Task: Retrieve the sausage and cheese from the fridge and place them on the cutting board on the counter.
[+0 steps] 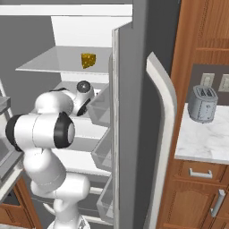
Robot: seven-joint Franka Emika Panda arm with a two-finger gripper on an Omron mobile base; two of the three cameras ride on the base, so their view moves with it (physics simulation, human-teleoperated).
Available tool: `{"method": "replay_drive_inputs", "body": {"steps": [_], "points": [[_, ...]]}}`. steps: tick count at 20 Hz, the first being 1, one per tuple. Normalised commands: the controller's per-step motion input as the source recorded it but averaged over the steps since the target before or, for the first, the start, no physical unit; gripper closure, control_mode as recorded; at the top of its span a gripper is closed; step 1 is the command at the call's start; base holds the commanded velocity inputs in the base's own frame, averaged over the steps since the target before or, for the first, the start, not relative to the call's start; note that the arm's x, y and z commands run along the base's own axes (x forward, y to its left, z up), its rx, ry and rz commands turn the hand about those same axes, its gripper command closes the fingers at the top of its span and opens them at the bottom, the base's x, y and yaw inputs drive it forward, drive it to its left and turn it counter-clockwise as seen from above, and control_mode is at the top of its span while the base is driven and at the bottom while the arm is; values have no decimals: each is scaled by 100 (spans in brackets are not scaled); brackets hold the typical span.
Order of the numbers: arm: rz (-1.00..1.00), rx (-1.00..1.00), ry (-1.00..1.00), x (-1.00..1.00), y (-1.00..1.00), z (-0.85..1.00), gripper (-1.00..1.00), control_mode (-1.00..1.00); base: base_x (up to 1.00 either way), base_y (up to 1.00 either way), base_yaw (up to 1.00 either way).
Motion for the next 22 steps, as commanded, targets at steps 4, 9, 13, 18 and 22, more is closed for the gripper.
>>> {"method": "replay_drive_inputs", "body": {"steps": [4, 9, 13, 18, 22], "points": [[0, -2, 0, 27, 0, -12, -100, -100, 0, 0, 0], [0, 0, 3, 26, 0, -12, -100, -100, 0, 0, 0], [0, 0, 5, 30, 0, -15, -100, -100, 0, 0, 0], [3, 0, 1, 29, 0, -14, -100, -100, 0, 0, 0], [2, 0, 0, 17, 0, -19, -100, -100, 0, 0, 0]]}}
